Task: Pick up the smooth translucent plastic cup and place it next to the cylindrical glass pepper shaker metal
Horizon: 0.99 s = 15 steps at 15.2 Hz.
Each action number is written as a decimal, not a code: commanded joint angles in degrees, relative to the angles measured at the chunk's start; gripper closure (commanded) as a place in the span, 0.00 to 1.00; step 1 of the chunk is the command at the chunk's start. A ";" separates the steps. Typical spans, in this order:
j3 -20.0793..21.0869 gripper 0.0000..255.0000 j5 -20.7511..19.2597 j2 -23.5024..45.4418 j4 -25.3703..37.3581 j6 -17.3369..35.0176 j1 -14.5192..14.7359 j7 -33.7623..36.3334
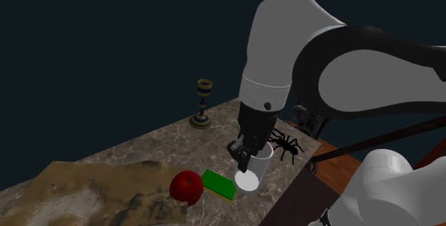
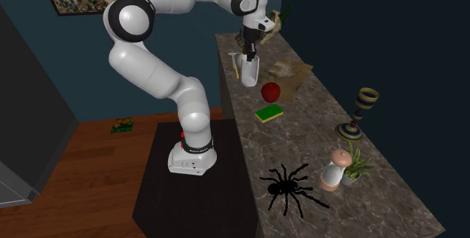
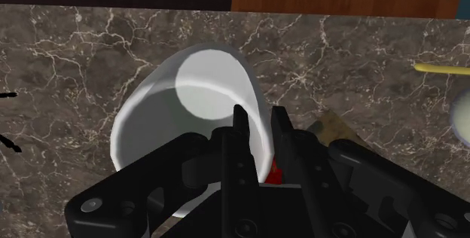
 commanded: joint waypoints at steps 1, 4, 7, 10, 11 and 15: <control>-0.45 1.00 -0.33 -0.14 1.45 -1.61 -0.08 0.15; -1.03 1.00 -0.81 -0.08 3.72 -3.83 -0.26 0.38; -1.57 1.00 -1.28 0.11 6.07 -6.01 -0.45 0.62; -2.06 1.00 -1.73 0.42 8.52 -8.16 -0.64 0.88; -2.21 1.00 -1.88 0.54 9.35 -8.87 -0.71 0.97; -4.62 1.00 -3.62 1.07 10.20 -9.83 -1.73 -1.61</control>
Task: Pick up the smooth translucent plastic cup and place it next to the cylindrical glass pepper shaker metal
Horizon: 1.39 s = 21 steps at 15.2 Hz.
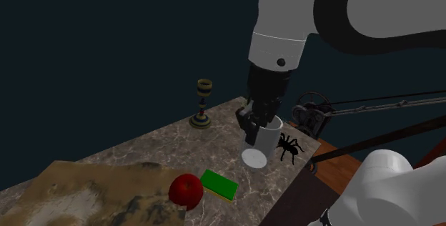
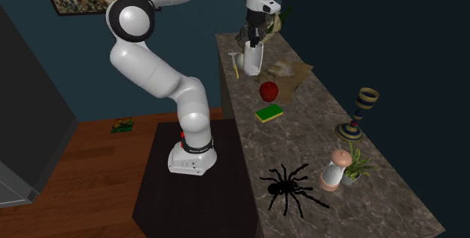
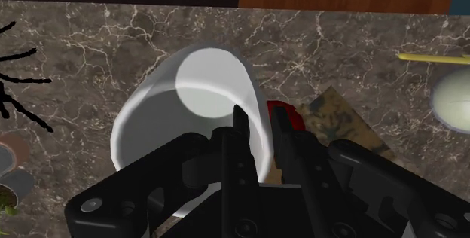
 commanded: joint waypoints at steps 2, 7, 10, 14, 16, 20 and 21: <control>-2.87 1.00 -2.11 0.72 -0.18 0.15 -1.31 -3.60; -7.84 1.00 -6.01 3.21 0.36 0.97 -3.97 -10.01; -10.61 1.00 -8.25 5.39 1.44 1.57 -5.63 -13.68; -14.10 1.00 -11.03 9.06 3.77 2.40 -7.76 -18.35; -15.73 1.00 -12.28 11.18 5.32 2.79 -8.80 -20.60; -18.79 1.00 -14.45 15.95 9.21 3.41 -10.79 -24.94; -19.51 1.00 -14.92 17.24 10.34 3.52 -11.26 -25.99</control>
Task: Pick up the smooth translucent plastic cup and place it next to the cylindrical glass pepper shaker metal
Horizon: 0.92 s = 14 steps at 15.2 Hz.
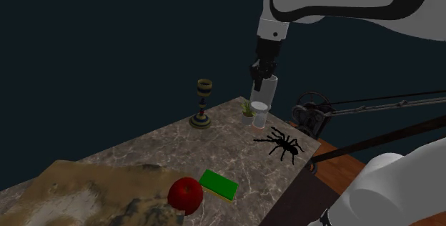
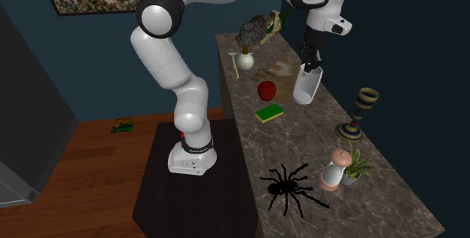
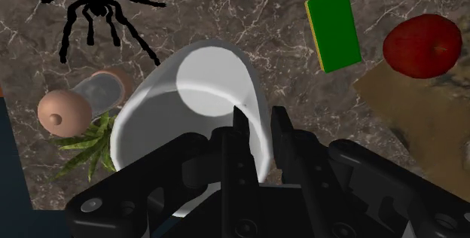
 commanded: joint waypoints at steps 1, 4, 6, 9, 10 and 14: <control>-1.42 1.00 -0.90 2.35 1.99 0.29 -0.91 -2.16; -3.47 1.00 -2.02 6.57 6.02 0.41 -2.24 -5.23; -4.73 1.00 -2.59 9.58 9.06 0.34 -3.11 -7.24; -5.86 1.00 -2.99 12.50 11.39 0.92 -3.96 -9.14; -5.86 1.00 -2.99 12.43 10.54 1.70 -3.96 -9.14; -5.85 1.00 -2.99 12.28 7.29 4.79 -3.95 -9.16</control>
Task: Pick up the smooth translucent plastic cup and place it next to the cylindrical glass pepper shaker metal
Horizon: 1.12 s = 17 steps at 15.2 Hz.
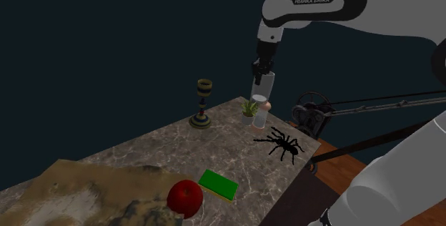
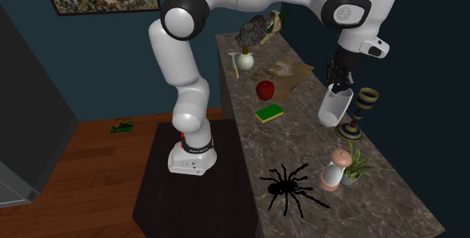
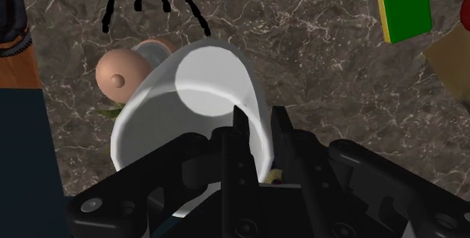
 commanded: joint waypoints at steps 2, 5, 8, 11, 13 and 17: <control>0.00 1.00 0.00 -0.05 -2.31 2.32 0.00 -0.01; 0.01 1.00 0.00 0.04 -4.53 4.63 0.00 -0.02; 0.01 1.00 0.01 0.25 -6.62 6.93 0.01 -0.03; 0.01 1.00 0.01 0.56 -8.61 9.23 0.01 -0.04; 0.02 1.00 0.01 0.84 -9.87 10.76 0.01 -0.05; 0.02 1.00 0.01 1.53 -12.25 13.83 0.01 -0.06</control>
